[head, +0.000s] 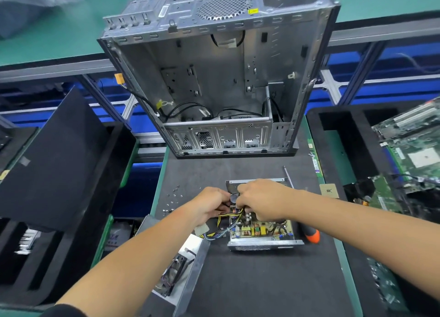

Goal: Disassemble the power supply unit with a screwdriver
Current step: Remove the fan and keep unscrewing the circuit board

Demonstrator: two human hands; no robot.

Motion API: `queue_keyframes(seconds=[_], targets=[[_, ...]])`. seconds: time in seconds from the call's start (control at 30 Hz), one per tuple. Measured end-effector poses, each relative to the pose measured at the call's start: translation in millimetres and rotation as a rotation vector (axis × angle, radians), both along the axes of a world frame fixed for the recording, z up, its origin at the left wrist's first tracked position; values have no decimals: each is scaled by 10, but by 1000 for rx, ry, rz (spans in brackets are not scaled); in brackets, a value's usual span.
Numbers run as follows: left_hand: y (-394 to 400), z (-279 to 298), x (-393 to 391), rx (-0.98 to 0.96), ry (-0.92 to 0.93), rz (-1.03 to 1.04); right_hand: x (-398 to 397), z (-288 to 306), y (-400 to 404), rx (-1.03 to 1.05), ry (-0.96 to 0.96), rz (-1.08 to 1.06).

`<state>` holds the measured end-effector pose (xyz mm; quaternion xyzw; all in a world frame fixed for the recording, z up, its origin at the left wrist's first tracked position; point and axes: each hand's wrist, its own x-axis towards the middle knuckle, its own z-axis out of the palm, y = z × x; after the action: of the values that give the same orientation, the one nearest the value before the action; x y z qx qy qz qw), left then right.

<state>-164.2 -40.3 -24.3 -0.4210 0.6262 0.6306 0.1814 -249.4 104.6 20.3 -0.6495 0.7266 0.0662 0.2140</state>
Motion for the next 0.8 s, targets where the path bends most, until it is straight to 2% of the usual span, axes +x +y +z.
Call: queue_keyframes(seconds=[0.2, 0.37, 0.63, 0.8], targets=[[48, -54, -92, -129, -20, 156, 13, 30, -1, 5, 2, -19], [119, -76, -65, -143, 7, 315, 36, 34, 0, 7, 1, -27], [261, -105, -106, -141, -9, 444, 52, 40, -21, 28, 10, -58], [278, -120, -109, -119, -39, 416, 51, 24, -25, 39, 9, -65]])
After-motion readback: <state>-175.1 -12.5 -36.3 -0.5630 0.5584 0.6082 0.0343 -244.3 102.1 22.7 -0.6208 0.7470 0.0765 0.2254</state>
